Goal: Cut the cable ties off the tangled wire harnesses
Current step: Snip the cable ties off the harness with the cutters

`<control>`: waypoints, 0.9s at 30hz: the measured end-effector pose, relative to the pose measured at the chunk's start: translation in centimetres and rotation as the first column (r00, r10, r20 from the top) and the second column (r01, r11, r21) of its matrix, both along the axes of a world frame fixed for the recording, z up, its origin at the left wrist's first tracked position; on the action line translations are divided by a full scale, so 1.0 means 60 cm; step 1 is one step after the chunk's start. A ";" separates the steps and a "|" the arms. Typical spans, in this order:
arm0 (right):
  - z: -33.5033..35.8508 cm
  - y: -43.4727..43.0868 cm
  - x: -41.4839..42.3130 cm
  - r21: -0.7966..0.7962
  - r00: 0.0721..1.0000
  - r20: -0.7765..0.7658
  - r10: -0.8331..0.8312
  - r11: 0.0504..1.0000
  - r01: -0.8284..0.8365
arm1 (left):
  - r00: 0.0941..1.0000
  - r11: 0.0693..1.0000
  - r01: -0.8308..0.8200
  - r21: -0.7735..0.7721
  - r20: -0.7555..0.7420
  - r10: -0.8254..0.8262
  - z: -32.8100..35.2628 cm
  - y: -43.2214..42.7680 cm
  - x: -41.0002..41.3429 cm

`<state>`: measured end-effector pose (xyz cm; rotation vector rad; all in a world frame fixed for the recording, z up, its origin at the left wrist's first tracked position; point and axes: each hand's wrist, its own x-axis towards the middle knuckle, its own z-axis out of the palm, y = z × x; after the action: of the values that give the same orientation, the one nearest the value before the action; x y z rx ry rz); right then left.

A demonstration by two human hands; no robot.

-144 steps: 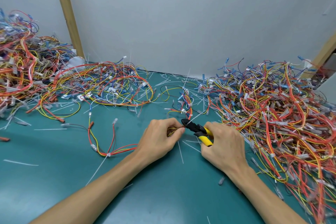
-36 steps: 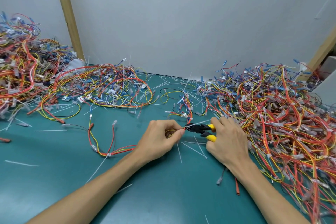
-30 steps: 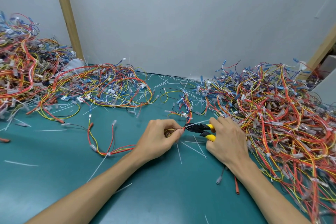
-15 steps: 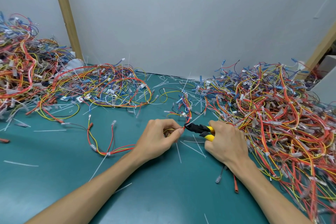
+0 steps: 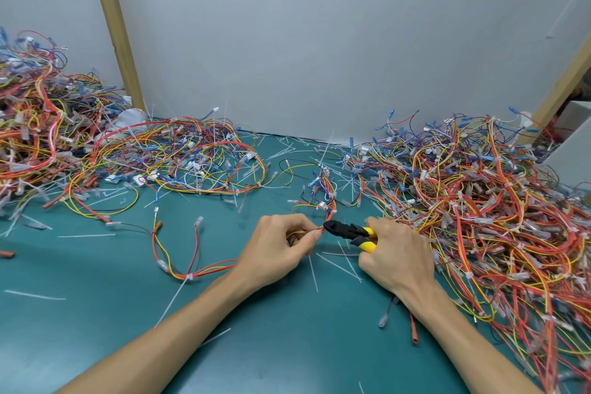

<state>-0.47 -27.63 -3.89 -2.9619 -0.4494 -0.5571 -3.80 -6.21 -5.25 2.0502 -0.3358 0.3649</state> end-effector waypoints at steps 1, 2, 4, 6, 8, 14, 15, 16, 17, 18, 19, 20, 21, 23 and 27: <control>0.000 0.000 0.000 0.048 1.000 0.000 0.008 0.999 -0.008 | 1.000 1.000 -0.006 0.002 0.011 0.006 0.000 0.000 0.000; -0.001 0.000 -0.001 0.117 1.000 0.005 0.014 0.993 -0.014 | 1.000 1.000 -0.014 0.010 0.022 0.014 0.000 0.001 0.000; -0.001 -0.001 0.000 0.268 1.000 0.023 0.018 0.963 -0.024 | 0.999 0.998 -0.027 0.058 0.033 0.025 -0.001 0.001 0.000; -0.001 -0.002 -0.001 0.354 0.999 0.038 0.022 0.935 -0.035 | 0.999 0.990 -0.035 0.140 0.042 0.030 -0.004 0.002 -0.002; -0.003 -0.002 -0.001 0.386 0.999 0.044 0.032 0.921 -0.046 | 0.998 0.976 -0.028 0.216 0.054 0.017 0.000 0.006 -0.002; -0.009 0.003 -0.002 0.340 0.999 0.050 0.010 0.940 -0.026 | 0.990 0.960 0.127 0.249 -0.086 -0.108 0.026 0.039 0.001; -0.009 0.003 -0.002 0.338 0.999 0.052 0.002 0.941 -0.019 | 0.987 0.983 0.129 0.128 -0.114 -0.115 0.035 0.044 0.000; -0.009 0.003 -0.001 0.343 0.999 0.051 -0.008 0.939 -0.010 | 0.985 0.993 0.117 0.024 -0.129 -0.113 0.046 0.050 0.001; -0.009 0.003 -0.001 0.352 0.999 0.050 -0.017 0.936 -0.002 | 0.987 0.995 0.087 -0.054 -0.134 -0.094 0.058 0.058 0.003; -0.009 0.003 0.000 0.363 0.999 0.047 -0.024 0.932 0.005 | 0.988 0.991 0.047 -0.125 -0.139 -0.064 0.069 0.068 0.007; -0.009 0.004 -0.001 0.375 0.999 0.044 -0.030 0.927 0.011 | 0.988 0.984 0.005 -0.179 -0.148 -0.032 0.081 0.080 0.010; -0.008 0.004 -0.001 0.389 0.998 0.045 -0.036 0.921 0.015 | 0.986 0.979 -0.030 -0.200 -0.166 -0.004 0.091 0.094 0.011; -0.007 0.005 -0.002 0.402 0.998 0.050 -0.040 0.915 0.017 | 0.981 0.984 -0.050 -0.169 -0.193 0.016 0.097 0.111 0.011; -0.005 0.007 -0.004 0.408 0.997 0.063 -0.041 0.913 0.011 | 0.960 1.000 0.000 0.028 -0.280 0.008 0.099 0.143 0.005; -0.004 0.010 -0.005 0.384 0.995 0.083 -0.046 0.923 0.010 | 0.893 0.907 0.237 0.348 -0.446 -0.063 0.080 0.177 -0.022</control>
<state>-0.78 -27.06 -4.15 -2.5785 -0.2671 -0.6953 -5.14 4.39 -0.45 2.4067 -0.3153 -0.2789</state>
